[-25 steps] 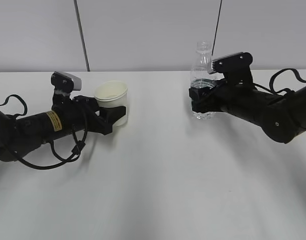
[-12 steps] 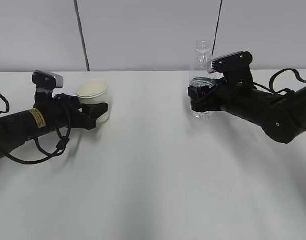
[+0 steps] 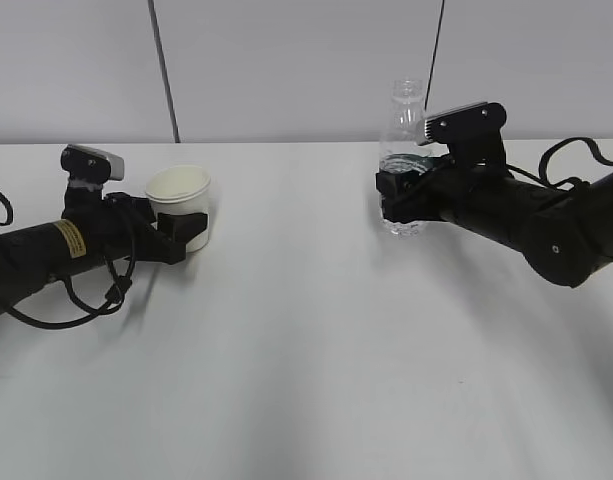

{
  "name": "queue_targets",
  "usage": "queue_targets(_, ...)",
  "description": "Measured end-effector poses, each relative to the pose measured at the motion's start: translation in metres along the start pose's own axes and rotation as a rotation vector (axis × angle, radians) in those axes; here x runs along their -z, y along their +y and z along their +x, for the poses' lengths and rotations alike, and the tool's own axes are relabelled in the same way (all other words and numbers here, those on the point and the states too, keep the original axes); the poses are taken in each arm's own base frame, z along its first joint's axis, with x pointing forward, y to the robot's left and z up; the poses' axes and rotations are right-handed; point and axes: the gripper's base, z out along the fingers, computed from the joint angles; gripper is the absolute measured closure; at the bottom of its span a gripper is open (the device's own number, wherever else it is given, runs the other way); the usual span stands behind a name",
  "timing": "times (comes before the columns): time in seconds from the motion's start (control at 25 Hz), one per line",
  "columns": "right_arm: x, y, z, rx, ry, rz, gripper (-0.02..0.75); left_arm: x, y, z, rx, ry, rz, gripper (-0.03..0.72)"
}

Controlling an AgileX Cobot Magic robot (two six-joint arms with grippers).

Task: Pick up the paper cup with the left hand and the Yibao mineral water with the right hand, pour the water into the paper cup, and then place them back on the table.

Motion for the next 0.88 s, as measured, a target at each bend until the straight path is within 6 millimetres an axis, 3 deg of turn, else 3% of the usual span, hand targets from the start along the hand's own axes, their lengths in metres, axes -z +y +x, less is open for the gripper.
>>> queue_targets(0.64, 0.0000, 0.0000, -0.0004, -0.012, -0.005, 0.000, 0.251, 0.0000, -0.0001, 0.0000, -0.005, 0.000, 0.001, 0.232)
queue_targets(0.88, 0.0000, 0.0000, -0.0005, -0.012, -0.005, 0.000, 0.251, 0.0000, -0.0002, -0.0004, -0.005, -0.004, 0.002, 0.164)
